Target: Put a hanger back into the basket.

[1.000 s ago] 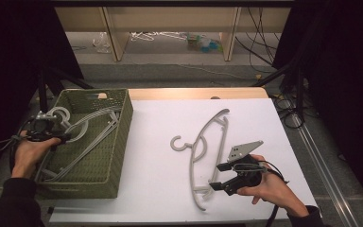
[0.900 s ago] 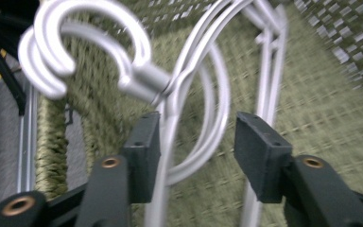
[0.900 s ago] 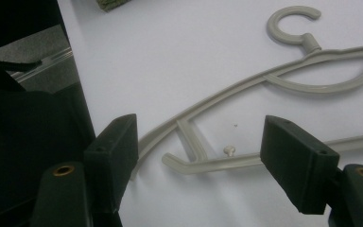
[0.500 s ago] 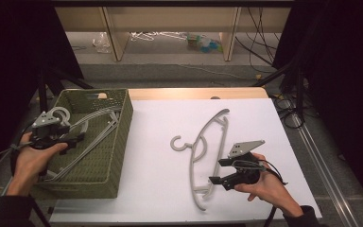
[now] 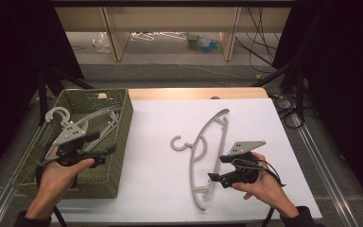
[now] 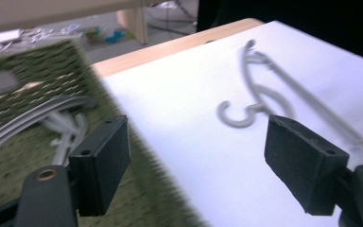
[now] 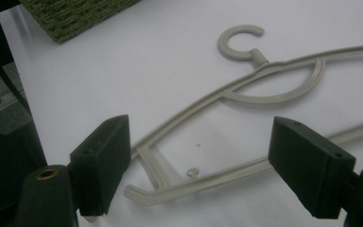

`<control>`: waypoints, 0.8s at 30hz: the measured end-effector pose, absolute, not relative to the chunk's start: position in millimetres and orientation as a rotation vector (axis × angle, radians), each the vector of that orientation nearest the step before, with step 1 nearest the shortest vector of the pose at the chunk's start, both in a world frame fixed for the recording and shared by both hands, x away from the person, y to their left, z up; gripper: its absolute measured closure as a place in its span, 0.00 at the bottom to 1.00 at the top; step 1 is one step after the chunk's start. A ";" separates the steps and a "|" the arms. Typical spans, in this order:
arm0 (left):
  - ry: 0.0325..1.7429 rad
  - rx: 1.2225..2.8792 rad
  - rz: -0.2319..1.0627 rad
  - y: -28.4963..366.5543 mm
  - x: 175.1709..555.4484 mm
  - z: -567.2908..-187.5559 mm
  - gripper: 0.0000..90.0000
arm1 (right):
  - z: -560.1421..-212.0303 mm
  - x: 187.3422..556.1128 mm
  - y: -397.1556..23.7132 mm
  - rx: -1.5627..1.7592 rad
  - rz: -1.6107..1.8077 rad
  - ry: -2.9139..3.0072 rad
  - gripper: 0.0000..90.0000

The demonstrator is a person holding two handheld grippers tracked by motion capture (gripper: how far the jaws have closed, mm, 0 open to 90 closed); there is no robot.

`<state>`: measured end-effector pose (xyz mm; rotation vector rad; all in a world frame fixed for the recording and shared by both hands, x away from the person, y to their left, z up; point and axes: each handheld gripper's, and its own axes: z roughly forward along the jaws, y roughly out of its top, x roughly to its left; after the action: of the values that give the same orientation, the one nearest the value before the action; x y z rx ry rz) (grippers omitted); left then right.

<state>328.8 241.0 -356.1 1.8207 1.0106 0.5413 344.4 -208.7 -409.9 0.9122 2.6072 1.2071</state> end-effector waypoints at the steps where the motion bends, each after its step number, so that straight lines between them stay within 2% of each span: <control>1: 1.011 1.821 0.541 241.0 328.8 -356.1 0.25 | -410.2 344.1 -208.6 0.922 1.210 2.603 0.24; 7: 0.909 1.816 0.493 208.1 312.0 -360.0 0.24 | -412.4 345.2 -209.7 0.918 1.215 2.587 0.23; 24: 0.839 1.835 0.444 176.2 296.8 -388.7 0.23 | -414.6 344.3 -207.0 0.919 1.180 2.593 0.23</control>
<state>296.8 176.2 -388.7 1.8355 0.8389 0.4436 344.3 -207.0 -414.6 0.9193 2.5929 1.1799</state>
